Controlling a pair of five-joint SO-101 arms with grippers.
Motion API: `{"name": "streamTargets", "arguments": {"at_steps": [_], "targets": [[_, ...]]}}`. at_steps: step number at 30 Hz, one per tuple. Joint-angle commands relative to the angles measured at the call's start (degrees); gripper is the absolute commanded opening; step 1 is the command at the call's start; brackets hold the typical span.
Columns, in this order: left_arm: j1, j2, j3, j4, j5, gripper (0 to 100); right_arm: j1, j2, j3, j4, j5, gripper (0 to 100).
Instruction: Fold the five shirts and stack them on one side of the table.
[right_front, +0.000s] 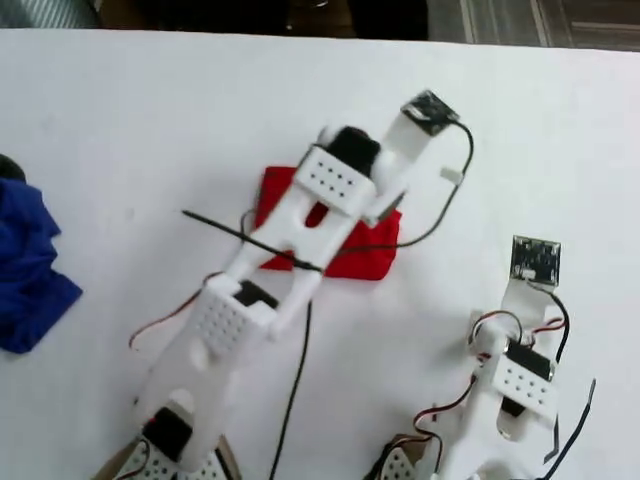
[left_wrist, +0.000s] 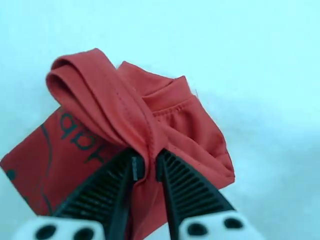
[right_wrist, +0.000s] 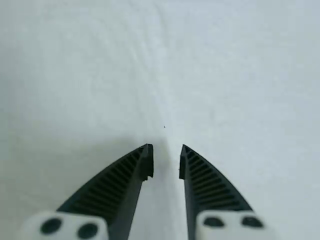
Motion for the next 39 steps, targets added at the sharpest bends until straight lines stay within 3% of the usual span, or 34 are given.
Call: {"name": "streamTargets", "arguments": {"at_steps": [1, 5, 10, 12, 18, 22, 39], "targets": [[0.26, 0.88, -2.51, 0.26, 0.70, 2, 0.57, -1.45, -0.18, -1.01, -0.35, 9.5], [0.18, 1.32, -2.51, 0.97, 0.44, 4, 0.57, -1.45, -0.18, -1.01, -0.35, 9.5], [-0.79, 1.23, -5.67, 5.27, 0.26, 25, 0.57, -1.45, -0.18, -1.01, -0.35, 9.5], [-2.81, 1.23, -11.21, 8.09, 0.26, 28, 0.57, -1.45, -0.18, -1.01, -0.35, 9.5], [-12.84, 1.32, -25.63, 9.93, -0.09, 22, 0.57, -1.45, -0.18, -1.01, -0.35, 9.5], [-16.79, 1.49, -20.00, 9.93, -2.55, 2, 0.57, -1.45, -0.18, -1.01, -0.35, 9.5], [-18.20, 2.02, 3.12, -1.32, -2.90, 3, 0.57, -1.45, -0.18, -1.01, -0.35, 9.5]]}}
